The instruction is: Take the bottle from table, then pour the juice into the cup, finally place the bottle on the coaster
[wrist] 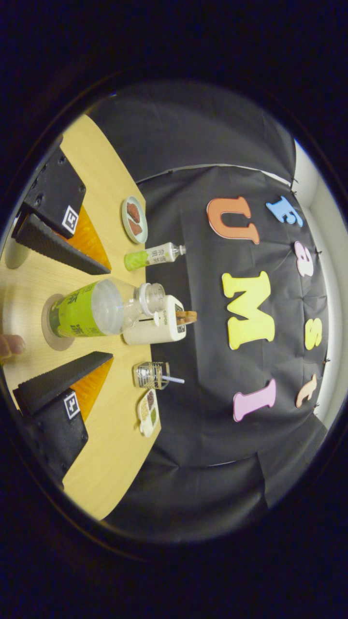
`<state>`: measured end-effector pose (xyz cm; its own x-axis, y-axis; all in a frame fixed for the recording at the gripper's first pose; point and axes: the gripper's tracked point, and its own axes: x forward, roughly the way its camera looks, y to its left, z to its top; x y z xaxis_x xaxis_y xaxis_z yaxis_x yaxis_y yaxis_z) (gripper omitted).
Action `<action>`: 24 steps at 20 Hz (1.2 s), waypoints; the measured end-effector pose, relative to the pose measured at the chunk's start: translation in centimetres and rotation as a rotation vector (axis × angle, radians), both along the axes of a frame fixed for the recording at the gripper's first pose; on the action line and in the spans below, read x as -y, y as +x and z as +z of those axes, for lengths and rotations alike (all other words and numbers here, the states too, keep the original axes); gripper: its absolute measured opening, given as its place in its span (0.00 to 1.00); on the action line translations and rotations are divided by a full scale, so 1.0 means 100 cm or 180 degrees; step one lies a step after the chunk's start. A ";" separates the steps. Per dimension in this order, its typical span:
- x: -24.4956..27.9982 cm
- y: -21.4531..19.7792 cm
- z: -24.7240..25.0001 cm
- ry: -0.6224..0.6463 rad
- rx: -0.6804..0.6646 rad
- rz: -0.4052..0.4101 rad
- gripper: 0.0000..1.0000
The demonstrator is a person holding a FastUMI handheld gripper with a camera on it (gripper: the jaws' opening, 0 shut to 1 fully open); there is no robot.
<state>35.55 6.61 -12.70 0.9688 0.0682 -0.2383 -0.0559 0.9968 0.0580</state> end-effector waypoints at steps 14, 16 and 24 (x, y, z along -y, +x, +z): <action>0.047 -0.177 0.093 -0.0033 0.0602 -0.0024 1.00; 0.055 -0.200 0.096 -0.0049 0.0629 -0.0012 1.00; 0.088 -0.262 0.103 0.0020 0.0732 -0.0047 1.00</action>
